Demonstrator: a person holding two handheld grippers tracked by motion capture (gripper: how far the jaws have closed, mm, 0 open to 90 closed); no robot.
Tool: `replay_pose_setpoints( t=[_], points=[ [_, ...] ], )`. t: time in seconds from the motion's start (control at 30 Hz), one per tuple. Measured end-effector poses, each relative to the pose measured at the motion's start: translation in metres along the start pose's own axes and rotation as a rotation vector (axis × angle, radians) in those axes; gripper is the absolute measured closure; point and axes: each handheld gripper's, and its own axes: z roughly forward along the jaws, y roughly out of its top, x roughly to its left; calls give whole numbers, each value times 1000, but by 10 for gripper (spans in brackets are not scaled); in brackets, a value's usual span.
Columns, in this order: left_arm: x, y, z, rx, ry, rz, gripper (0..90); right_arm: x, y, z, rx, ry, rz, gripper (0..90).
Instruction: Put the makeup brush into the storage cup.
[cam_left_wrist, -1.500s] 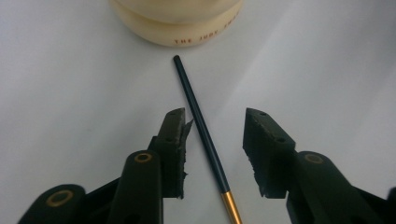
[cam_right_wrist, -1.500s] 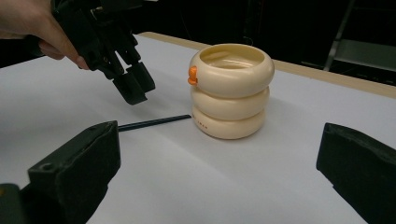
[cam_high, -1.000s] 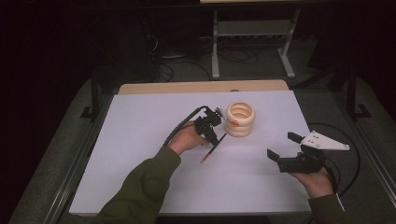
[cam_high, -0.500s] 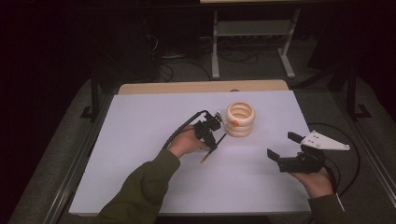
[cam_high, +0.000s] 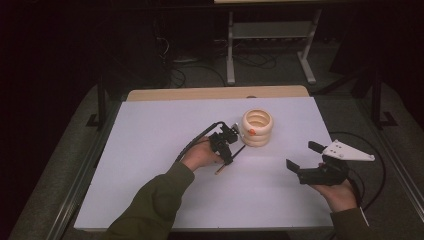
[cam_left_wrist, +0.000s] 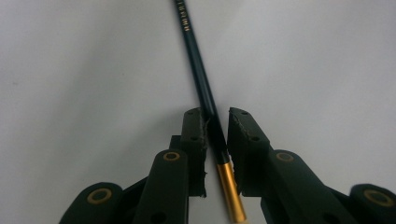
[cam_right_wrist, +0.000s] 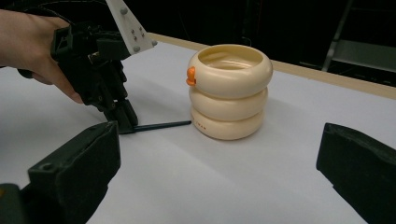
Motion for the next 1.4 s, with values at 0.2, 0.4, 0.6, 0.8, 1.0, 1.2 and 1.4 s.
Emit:
replay_pose_setpoints(
  t=[0.2,0.4,0.6,0.8,1.0,1.2,1.4],
  points=[
    [0,0,1,3,0,-2,765,-1,0,-1,-1,-2,2,0],
    [0,0,1,7,4,5,770,-1,0,0,0,-2,2,0],
    [-1,0,2,4,16,5,801,-1,0,0,0,-2,1,0],
    [0,0,2,6,18,10,820,-1,0,0,0,-2,2,0],
    [-1,1,2,10,27,21,822,0,0,0,0,-2,2,0],
    [0,1,2,9,24,34,830,0,0,0,-1,-2,1,0],
    [-1,1,2,3,33,38,831,0,0,0,1,-2,5,0]
  ],
)
